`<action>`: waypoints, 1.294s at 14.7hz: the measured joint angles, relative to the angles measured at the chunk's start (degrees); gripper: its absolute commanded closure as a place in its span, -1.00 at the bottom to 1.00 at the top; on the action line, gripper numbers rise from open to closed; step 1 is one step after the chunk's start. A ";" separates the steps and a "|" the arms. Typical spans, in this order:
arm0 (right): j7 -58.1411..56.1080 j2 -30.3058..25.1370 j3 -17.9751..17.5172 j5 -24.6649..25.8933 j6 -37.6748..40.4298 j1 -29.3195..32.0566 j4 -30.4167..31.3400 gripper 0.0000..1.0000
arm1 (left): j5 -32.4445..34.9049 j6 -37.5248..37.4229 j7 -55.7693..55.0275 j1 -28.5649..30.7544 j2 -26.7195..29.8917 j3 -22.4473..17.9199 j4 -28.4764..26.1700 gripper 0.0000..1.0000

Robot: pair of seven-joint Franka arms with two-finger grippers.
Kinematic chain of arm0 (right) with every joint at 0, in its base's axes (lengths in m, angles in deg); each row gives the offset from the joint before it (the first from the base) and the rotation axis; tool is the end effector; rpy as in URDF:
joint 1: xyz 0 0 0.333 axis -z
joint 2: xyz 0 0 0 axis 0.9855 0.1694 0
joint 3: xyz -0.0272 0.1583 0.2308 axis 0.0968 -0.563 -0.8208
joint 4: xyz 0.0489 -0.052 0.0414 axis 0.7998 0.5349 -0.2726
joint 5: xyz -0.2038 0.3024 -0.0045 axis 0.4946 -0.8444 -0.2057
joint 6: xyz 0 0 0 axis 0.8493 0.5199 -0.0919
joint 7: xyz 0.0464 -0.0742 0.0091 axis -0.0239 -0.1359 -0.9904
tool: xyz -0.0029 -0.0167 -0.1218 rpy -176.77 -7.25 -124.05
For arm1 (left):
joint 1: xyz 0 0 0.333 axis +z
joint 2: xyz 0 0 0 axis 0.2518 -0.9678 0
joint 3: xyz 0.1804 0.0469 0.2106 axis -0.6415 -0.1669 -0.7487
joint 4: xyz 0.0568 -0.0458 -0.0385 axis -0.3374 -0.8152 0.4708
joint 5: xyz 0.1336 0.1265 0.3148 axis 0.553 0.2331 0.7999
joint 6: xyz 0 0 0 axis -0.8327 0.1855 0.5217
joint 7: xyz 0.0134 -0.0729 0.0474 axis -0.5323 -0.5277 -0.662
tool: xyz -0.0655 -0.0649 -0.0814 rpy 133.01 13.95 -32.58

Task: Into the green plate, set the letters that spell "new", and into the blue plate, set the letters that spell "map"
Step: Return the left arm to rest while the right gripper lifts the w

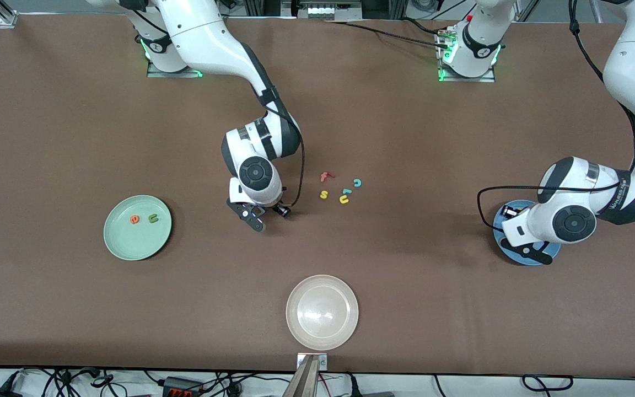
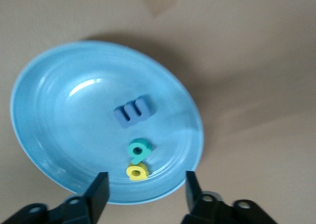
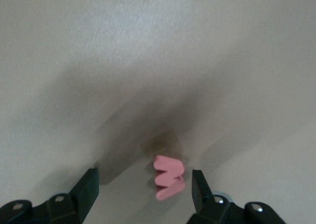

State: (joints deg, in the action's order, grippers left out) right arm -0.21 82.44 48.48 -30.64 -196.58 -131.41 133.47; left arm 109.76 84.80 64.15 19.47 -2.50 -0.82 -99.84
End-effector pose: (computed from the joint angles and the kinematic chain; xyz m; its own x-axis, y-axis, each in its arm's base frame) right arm 0.5299 0.3698 0.1561 0.7471 -0.6626 -0.0528 -0.6553 -0.7475 0.1088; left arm 0.6057 -0.0003 0.2188 0.8744 -0.3661 -0.3186 -0.4157 -0.9037 -0.1025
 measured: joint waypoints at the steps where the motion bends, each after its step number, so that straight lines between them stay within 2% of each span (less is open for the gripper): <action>1: 0.05 0.02 0.00 -0.12 0.03 -0.07 0.00 -0.46 | -0.16 -0.14 -0.20 0.01 0.63 1.97 0.96 -1.00; 4: 0.06 0.11 0.01 -0.14 0.06 -0.06 0.00 -0.37 | -4.56 -6.49 -2.41 -0.71 3.45 7.26 6.86 -1.00; 8: 0.06 0.09 0.01 -0.15 0.08 -0.06 0.02 -0.36 | -7.52 -20.13 -7.05 -5.43 5.32 9.20 18.93 -1.00; 11: -0.05 0.05 0.04 -0.15 0.22 -0.05 0.05 -0.19 | -7.75 -30.51 -12.96 -9.20 5.43 12.08 26.83 -1.00; 13: -0.50 0.00 0.10 -0.15 0.58 -0.04 0.07 -0.19 | -7.88 -34.23 -15.62 -9.62 5.54 14.25 29.19 -1.00; 15: -0.93 -0.06 0.15 -0.16 0.95 0.00 0.24 -0.33 | -8.85 -35.05 -17.85 -9.83 6.94 14.80 30.68 -1.00; 16: -1.06 -0.04 0.18 -0.16 1.00 0.01 0.43 -0.41 | -11.05 -35.24 -18.72 -10.31 8.55 13.39 31.04 -1.00; 17: -1.12 -0.03 0.20 -0.16 1.09 0.04 0.64 -0.41 | -15.09 -35.30 -19.16 -11.75 10.97 9.34 31.22 -1.00; 19: -1.17 -0.06 0.32 -0.16 1.84 0.07 0.74 -0.41 | -25.06 -35.32 -19.21 -16.55 16.06 -3.01 31.13 -1.00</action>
State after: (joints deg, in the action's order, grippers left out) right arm -1.38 82.38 48.81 -30.80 -194.74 -131.34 134.21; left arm 84.70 49.49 44.94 2.92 13.56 -3.83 -68.72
